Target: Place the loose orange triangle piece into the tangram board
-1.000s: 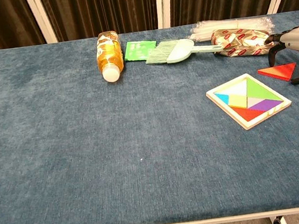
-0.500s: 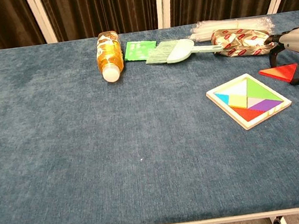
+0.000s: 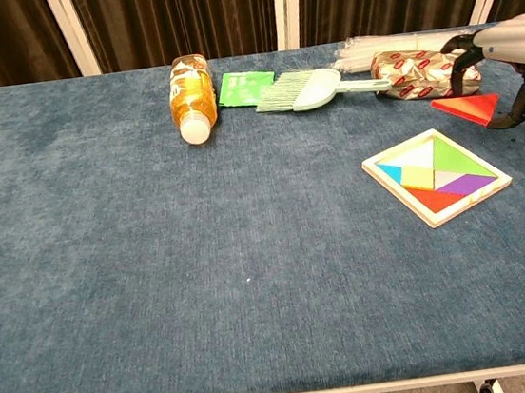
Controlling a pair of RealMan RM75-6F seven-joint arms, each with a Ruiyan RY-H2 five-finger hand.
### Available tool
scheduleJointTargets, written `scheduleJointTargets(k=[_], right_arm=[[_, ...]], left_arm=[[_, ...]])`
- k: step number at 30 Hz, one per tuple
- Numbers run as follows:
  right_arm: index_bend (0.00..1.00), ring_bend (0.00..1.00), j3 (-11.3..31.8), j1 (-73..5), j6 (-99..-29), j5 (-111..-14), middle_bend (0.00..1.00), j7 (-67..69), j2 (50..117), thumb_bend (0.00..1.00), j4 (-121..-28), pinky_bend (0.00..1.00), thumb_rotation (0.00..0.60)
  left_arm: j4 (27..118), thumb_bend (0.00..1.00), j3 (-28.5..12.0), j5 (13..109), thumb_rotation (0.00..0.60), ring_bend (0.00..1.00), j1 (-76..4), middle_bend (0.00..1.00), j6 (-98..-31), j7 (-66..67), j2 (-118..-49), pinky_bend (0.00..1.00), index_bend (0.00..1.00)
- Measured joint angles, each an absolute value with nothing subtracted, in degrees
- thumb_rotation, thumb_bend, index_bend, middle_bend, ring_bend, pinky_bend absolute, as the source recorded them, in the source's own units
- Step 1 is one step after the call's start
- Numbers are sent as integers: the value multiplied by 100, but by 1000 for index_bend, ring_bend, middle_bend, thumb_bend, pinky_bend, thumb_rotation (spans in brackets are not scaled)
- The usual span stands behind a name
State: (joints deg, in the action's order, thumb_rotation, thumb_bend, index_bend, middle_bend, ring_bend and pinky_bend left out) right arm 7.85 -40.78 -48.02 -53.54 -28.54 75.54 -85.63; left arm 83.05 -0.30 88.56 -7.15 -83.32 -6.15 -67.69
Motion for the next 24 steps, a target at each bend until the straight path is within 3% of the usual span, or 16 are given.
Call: scheduleJointTargets(k=[10,24], right_arm=[[494,0,728,-4576,-4531,-4480,0,-3339,7417,218,-9101,0,600],[508,0,381,-5134,-4798,-3773,0,-3961,7706,229,-9421,0,600]], left_arm=[[8193,0,-34,8847,600,50,-698,129,-8353,-766,-6787,132,188],[8016,0,-30,8843,600,50,-673,129,-8371,-972,-6825,132,188]])
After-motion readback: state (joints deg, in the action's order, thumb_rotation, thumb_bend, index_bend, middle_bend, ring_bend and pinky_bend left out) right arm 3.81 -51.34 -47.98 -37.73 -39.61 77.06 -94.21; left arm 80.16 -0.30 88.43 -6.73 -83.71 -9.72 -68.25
